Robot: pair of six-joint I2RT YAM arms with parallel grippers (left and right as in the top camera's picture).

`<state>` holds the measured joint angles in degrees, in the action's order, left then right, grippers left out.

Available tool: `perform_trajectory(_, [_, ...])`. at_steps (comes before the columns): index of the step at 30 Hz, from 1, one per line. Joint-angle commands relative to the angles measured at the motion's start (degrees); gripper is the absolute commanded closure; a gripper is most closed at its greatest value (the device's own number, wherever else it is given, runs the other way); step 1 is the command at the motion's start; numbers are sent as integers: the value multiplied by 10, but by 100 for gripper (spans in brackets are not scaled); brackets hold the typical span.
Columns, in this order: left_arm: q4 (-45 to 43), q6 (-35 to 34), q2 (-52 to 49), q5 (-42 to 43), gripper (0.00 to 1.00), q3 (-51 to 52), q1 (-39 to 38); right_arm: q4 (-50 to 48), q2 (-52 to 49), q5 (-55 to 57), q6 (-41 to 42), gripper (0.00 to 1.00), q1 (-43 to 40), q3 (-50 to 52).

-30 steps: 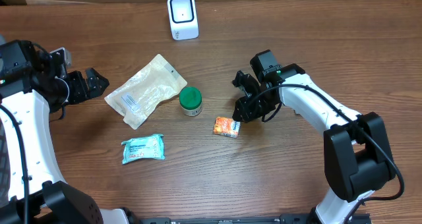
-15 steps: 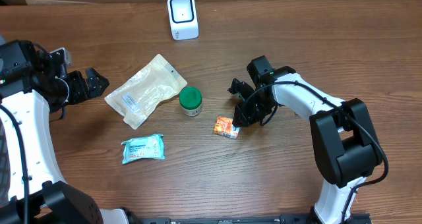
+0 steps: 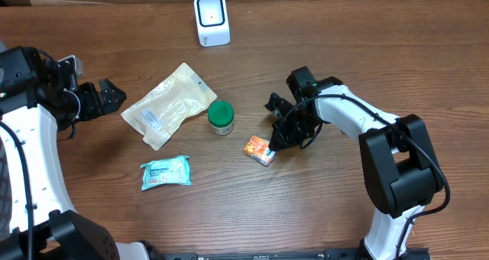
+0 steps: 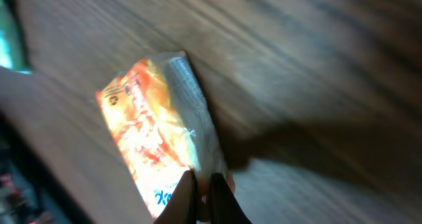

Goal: Scan the item barcode
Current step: 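Lower the right gripper onto the orange box and close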

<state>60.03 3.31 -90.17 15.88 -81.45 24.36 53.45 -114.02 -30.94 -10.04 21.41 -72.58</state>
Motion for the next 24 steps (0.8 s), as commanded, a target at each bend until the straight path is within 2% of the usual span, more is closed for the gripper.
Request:
perform_trajectory(1, [0, -6, 6, 2, 0, 0, -4, 0, -2, -48, 66, 96, 0, 0])
perform_trajectory(10, [-1, -6, 6, 2, 0, 0, -4, -25, 23, -50, 240, 96, -59, -19])
perform_trajectory(20, [-1, -5, 6, 2, 0, 0, -4, -46, 27, 68, 329, 96, -81, -18])
perform_trajectory(24, [-1, -5, 6, 2, 0, 0, -4, -43, 27, 85, 330, 94, -72, -16])
